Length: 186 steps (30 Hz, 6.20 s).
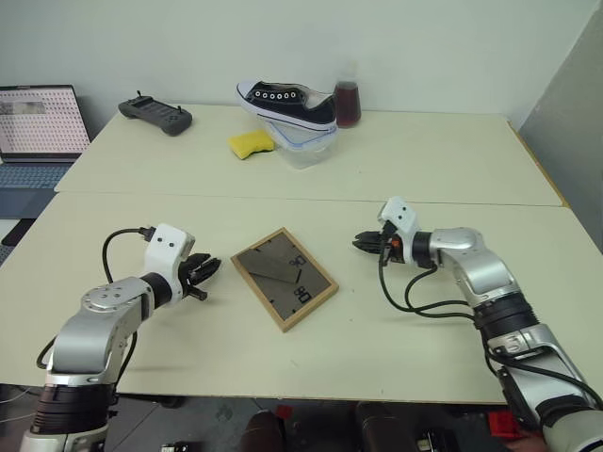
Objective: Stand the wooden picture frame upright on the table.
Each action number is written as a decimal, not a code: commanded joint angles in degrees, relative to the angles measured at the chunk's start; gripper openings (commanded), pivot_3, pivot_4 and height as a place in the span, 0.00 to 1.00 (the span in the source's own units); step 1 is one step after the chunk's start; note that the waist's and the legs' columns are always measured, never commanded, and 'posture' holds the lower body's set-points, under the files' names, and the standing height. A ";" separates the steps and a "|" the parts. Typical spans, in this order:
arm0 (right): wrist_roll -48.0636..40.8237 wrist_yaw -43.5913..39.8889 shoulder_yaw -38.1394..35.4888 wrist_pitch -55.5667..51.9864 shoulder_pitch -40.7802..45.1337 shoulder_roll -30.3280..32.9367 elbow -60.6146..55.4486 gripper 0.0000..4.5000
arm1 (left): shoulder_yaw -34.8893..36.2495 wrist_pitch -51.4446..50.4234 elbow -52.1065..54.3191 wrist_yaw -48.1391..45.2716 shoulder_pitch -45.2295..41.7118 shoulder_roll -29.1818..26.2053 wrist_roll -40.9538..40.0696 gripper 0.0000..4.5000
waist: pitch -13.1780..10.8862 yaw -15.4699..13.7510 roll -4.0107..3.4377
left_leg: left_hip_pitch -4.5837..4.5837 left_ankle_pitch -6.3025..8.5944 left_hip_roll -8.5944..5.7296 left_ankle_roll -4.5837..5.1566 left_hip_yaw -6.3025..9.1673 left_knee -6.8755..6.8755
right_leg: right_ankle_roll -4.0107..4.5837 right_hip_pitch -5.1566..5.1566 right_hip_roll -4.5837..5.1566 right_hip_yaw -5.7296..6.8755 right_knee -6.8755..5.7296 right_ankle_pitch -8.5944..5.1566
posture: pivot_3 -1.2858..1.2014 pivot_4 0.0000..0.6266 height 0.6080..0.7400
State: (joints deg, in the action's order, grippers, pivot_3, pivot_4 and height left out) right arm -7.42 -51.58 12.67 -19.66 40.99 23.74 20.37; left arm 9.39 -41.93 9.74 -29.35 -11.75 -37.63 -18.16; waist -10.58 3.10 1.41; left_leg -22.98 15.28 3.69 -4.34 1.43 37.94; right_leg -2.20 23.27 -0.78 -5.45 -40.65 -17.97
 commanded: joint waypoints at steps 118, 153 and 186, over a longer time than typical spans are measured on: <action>-22.24 -0.67 -3.02 -29.96 6.18 -2.88 -31.86 0.99 | 0.03 -29.08 -3.36 -11.63 -19.60 10.51 -30.64 0.29 | 0.28 -0.59 -0.24 | -0.06 -0.01 -0.03 -0.01 0.13 -0.02 | -0.01 -0.04 0.00 0.14 0.15 -0.02 | 0.52 0.24 1.00; 47.86 46.84 -0.56 78.60 1.43 11.17 -0.85 0.99 | -5.24 -45.19 -20.44 15.70 -23.34 0.77 -90.56 0.29 | 0.14 0.17 0.00 | 0.09 -0.18 -0.04 -0.32 0.06 0.01 | -0.04 -0.03 0.04 -0.04 -0.06 -0.01 | 0.52 0.24 1.00; 6.81 19.35 5.94 65.63 0.72 11.40 4.23 0.30 | 2.73 -23.59 -3.99 17.92 -12.71 -11.26 -80.21 1.00 | 0.13 0.44 0.00 | 0.12 -0.17 -0.02 -0.29 0.06 0.06 | -0.03 -0.06 0.07 -0.03 -0.12 -0.01 | 0.52 0.24 1.00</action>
State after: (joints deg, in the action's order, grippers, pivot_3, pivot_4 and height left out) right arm 14.16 -23.74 19.43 57.59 40.86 37.52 27.49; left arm 9.62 -68.81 -1.48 -10.65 -25.70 -46.64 -107.25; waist -10.45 3.54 1.41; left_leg -22.86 15.11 3.68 -4.64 1.50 38.00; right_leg -2.23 23.21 -0.72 -5.47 -40.77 -17.98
